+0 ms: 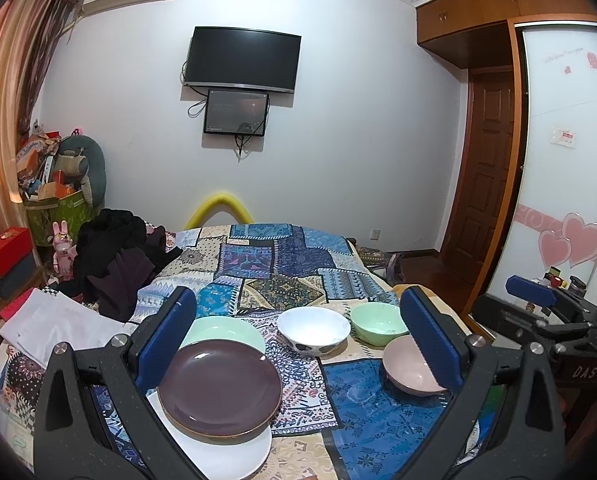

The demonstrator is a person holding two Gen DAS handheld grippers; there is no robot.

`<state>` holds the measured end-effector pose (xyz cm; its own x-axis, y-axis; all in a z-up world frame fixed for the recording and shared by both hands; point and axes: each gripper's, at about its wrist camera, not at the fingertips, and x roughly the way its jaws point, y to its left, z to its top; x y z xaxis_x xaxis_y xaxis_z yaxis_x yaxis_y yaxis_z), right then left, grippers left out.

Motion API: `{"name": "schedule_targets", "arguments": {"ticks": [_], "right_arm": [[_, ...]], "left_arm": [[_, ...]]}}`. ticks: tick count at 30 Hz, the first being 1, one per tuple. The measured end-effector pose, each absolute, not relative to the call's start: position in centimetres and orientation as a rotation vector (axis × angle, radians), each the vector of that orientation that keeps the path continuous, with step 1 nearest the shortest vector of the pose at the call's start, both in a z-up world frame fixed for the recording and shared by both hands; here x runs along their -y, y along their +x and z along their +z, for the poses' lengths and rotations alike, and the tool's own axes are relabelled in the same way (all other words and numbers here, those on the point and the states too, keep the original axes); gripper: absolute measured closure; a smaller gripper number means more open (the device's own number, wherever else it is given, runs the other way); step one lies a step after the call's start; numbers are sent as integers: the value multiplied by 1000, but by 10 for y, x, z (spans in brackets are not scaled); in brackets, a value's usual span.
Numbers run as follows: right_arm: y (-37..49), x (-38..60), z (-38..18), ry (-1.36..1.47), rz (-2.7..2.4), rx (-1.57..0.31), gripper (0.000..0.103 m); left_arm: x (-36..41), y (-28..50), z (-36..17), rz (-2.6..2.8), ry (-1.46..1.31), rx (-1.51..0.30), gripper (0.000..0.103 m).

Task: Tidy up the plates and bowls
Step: 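Close both grippers on the rim of the dark purple plate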

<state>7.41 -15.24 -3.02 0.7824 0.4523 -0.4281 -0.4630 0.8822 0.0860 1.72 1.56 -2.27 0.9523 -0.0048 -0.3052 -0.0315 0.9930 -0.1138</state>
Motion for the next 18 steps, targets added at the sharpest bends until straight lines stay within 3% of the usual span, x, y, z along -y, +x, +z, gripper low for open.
{"name": "schedule_targets", "arguments": {"ticks": [18], "right_arm": [[143, 81, -102, -109, 565, -724, 0]], "left_arm": [[-107, 81, -94, 130, -200, -557, 0]]}}
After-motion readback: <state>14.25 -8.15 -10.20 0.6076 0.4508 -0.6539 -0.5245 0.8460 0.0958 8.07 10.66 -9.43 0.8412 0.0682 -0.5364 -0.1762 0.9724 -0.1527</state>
